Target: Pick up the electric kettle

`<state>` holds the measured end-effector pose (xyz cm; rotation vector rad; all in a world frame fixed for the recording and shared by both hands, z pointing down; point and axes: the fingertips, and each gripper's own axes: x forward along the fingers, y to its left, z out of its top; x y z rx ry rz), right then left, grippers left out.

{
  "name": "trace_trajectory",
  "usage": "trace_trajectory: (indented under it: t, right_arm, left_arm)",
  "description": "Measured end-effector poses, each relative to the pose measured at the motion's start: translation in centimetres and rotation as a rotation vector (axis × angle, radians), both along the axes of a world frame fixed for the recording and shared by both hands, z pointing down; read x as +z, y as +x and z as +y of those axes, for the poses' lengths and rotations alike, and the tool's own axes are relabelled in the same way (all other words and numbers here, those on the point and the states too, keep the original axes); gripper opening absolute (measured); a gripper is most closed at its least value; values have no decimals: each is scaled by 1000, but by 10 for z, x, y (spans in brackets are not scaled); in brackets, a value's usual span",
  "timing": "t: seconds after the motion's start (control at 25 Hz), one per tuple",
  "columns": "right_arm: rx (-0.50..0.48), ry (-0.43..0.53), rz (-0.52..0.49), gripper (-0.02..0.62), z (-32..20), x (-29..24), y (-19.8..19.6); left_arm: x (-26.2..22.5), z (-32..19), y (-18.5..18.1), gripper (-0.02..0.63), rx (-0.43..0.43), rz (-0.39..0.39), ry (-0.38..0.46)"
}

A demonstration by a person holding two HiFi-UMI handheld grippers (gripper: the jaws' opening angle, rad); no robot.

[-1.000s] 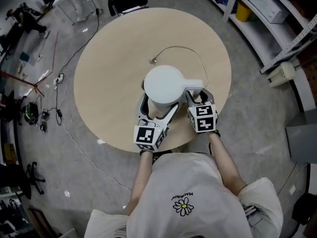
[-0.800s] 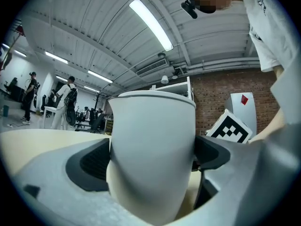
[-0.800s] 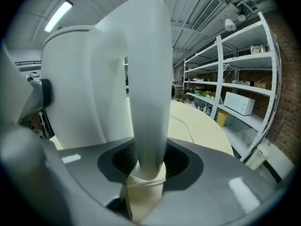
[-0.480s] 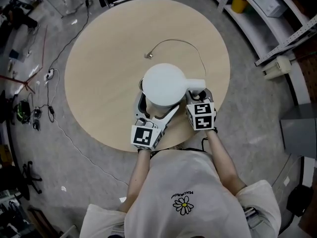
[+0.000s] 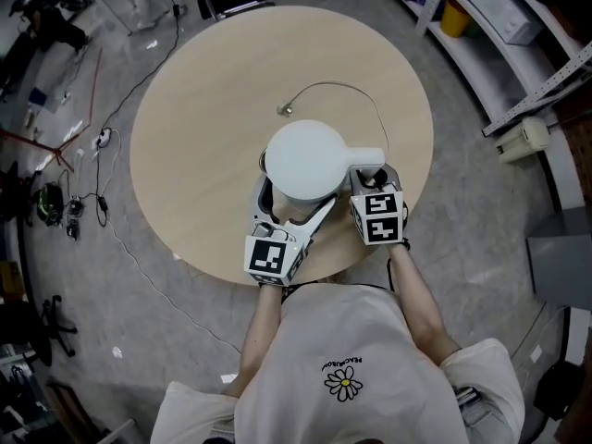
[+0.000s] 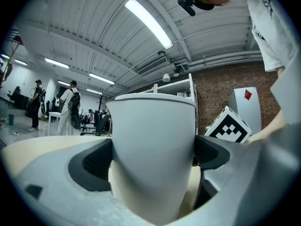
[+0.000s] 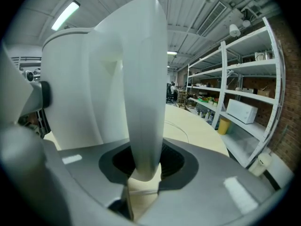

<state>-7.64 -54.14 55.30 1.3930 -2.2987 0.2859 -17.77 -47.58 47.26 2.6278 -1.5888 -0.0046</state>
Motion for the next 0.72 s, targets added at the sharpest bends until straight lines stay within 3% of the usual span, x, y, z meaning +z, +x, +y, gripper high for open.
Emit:
trace_trajectory:
  t: [0.16, 0.48, 0.72]
  right_arm:
    - [-8, 58, -23, 109, -7, -49, -5]
    - [-29, 187, -106, 107, 0, -149, -14]
    - [-32, 246, -137, 107, 3, -182, -8]
  left_arm:
    - [-51, -4, -4, 551, -1, -7, 75]
    - [-136, -1, -18, 549, -10, 48, 96]
    - [-168, 4, -11, 548, -5, 16, 127]
